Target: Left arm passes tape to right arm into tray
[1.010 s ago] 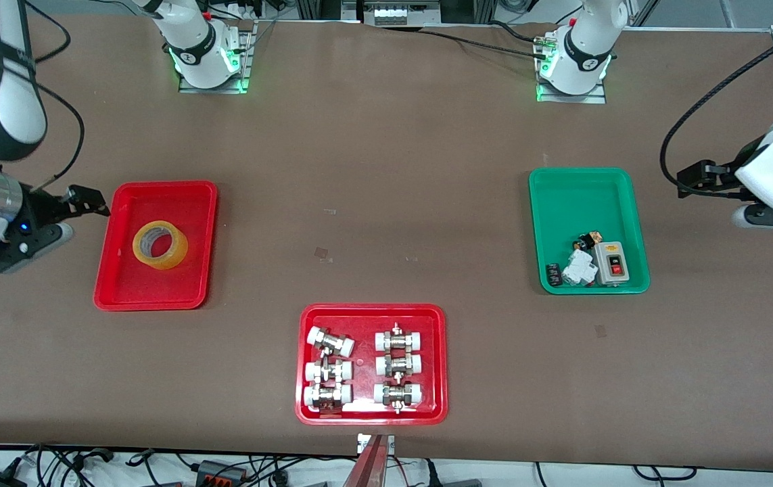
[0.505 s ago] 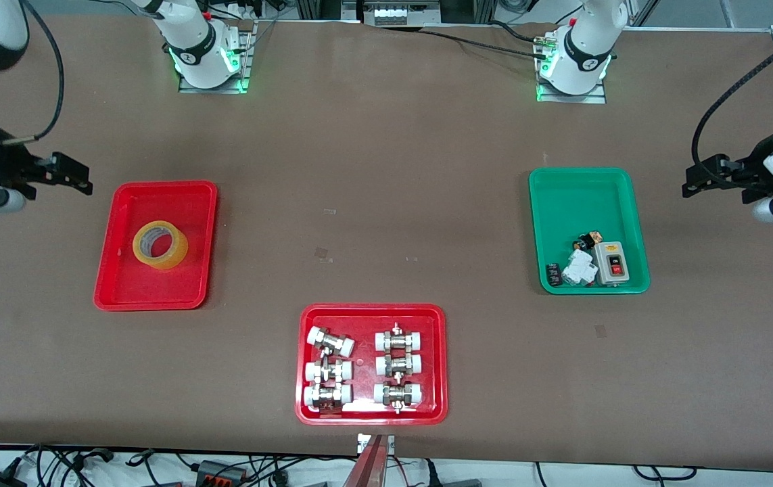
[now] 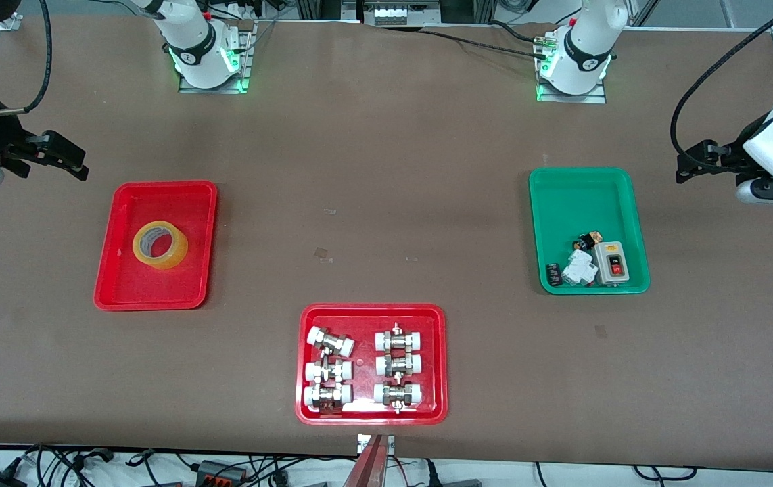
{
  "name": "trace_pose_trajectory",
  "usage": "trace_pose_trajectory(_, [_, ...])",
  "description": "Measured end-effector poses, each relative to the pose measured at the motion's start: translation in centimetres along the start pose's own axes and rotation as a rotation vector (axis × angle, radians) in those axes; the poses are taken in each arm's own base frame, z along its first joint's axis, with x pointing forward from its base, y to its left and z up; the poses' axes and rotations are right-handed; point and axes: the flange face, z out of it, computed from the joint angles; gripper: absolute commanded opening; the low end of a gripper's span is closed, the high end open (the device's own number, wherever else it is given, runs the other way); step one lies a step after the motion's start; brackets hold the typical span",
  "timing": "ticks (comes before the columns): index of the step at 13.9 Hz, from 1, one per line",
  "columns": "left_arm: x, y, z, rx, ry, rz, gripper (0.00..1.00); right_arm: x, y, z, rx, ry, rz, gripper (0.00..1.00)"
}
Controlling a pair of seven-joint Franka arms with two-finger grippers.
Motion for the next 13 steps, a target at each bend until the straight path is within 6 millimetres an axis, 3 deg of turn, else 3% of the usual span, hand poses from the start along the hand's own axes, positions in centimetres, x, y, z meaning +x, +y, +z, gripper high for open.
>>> trace_pose_trajectory(6, [-0.5, 0.2, -1.1, 0.003, 0.021, 0.002, 1.0, -1.1, -0.2, -1.6, 0.0, 0.012, -0.054, 1.0])
trace_pose_trajectory(9, [-1.2, 0.3, -2.2, 0.005, 0.036, 0.003, 1.0, -1.1, -0.2, -1.5, -0.001, 0.009, -0.085, 1.0])
trace_pose_trajectory(13, [-1.5, 0.0, -2.2, 0.003, 0.015, -0.005, 1.0, -1.1, -0.2, -1.5, -0.001, 0.008, -0.088, 1.0])
